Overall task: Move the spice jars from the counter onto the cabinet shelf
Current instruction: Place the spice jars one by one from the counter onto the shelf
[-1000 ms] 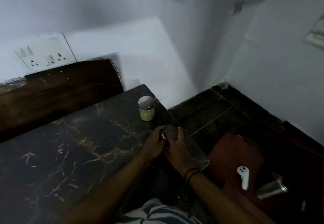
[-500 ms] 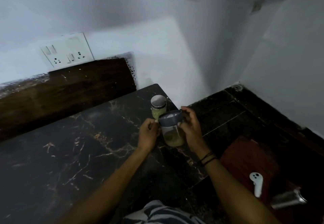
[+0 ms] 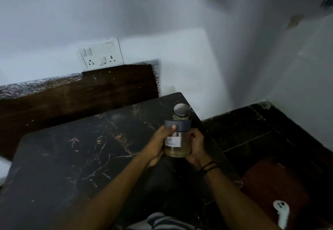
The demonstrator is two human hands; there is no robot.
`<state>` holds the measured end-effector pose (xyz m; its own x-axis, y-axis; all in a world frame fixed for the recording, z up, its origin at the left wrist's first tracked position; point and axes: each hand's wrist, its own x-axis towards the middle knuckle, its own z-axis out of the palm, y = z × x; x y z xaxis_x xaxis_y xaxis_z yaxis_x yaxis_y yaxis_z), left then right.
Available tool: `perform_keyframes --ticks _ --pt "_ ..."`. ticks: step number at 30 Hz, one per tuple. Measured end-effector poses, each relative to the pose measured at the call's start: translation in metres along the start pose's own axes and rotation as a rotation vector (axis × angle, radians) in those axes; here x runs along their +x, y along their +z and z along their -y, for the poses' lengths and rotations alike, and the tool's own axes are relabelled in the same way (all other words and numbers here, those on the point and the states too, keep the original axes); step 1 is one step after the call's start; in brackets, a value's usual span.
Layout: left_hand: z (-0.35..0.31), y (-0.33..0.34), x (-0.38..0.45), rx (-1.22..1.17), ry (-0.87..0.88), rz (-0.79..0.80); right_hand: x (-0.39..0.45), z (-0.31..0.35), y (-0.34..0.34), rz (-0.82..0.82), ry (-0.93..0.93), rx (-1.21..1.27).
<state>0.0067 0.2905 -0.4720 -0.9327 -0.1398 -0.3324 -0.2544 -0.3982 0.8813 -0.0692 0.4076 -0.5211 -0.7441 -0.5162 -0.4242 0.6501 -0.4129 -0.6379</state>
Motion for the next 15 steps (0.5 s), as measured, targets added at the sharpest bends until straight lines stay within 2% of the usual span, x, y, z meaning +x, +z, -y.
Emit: perform_keyframes --ticks 4,10,15 --pt "-0.015 -0.007 -0.002 0.022 0.032 -0.099 0.003 0.010 0.024 -0.026 -0.057 -0.158" --pt "-0.081 0.000 0.003 -0.027 0.214 -0.248 -0.009 0.044 0.071 0.114 -0.375 -0.335" --pt "-0.166 0.011 0.001 0.054 0.398 -0.165 -0.016 0.099 0.132 0.177 -0.569 -0.490"
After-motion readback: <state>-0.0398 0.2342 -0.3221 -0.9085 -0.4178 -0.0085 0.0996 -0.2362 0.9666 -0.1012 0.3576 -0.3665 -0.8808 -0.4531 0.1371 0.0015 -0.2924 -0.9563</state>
